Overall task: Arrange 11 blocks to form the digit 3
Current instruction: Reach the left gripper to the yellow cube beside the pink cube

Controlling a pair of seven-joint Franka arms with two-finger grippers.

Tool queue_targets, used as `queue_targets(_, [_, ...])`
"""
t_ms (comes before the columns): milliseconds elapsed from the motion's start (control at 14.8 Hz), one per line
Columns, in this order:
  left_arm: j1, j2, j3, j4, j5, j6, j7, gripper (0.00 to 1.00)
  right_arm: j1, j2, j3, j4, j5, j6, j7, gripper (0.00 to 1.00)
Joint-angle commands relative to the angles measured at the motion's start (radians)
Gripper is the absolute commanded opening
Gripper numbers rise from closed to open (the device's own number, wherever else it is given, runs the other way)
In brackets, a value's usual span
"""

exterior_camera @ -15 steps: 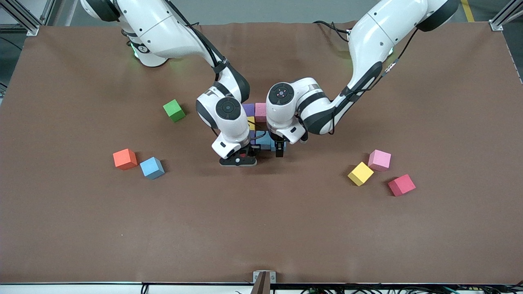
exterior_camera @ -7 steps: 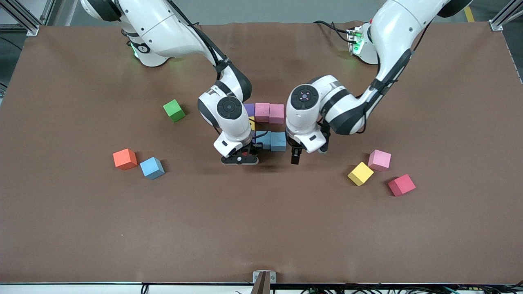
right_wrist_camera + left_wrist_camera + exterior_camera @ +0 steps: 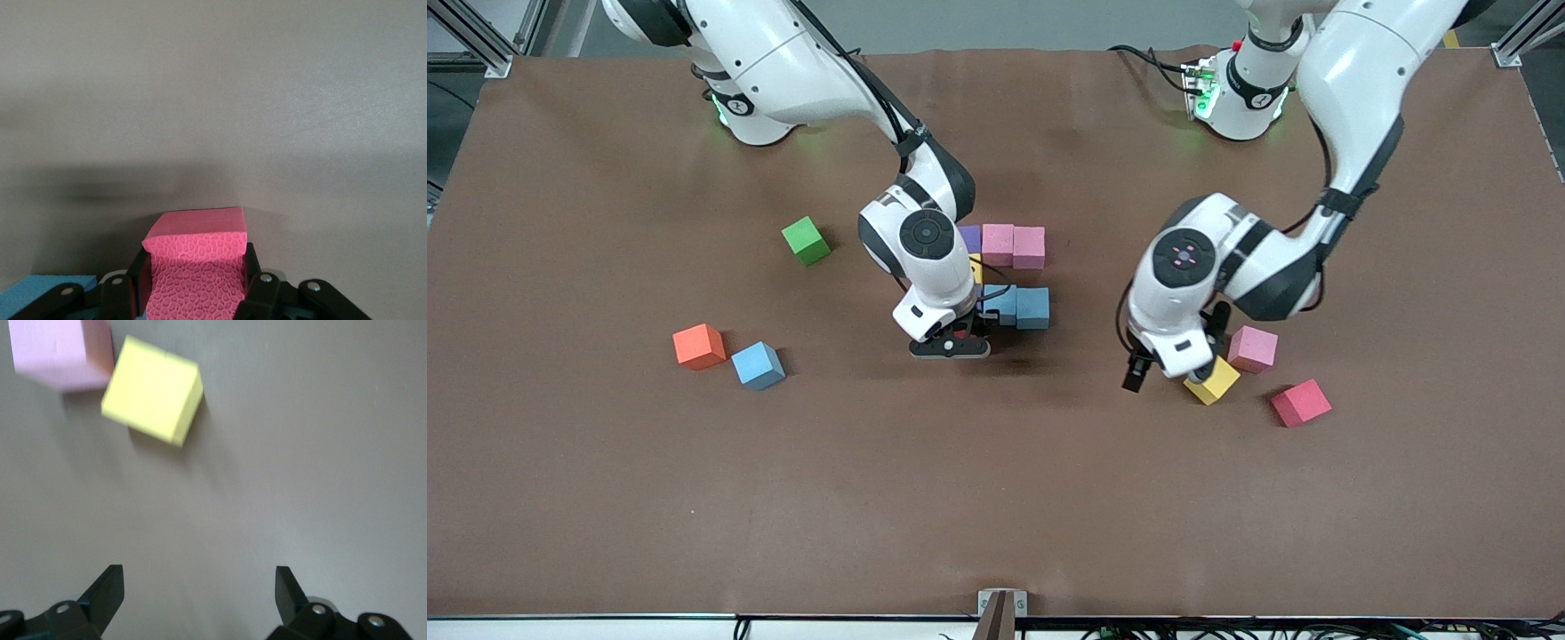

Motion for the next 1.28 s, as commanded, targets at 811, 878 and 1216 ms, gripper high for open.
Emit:
queue_targets(811, [0.226, 0.023, -0.007, -0.149, 0.1, 0.218, 0.454, 1.0, 0.014, 0.008, -0.005, -0.005, 0.017, 0.0, -0.002, 0.03])
queue_targets(878, [0.228, 0.023, -0.007, -0.155, 0.1, 0.218, 0.477, 1.0, 0.014, 0.008, -0.005, -0.005, 0.017, 0.0, -0.002, 0.03])
queue_targets(1216, [0.246, 0.021, -0.007, -0.17, 0.1, 0.218, 0.481, 1.0, 0.014, 0.008, -0.005, -0.005, 0.017, 0.0, 0.001, 0.04])
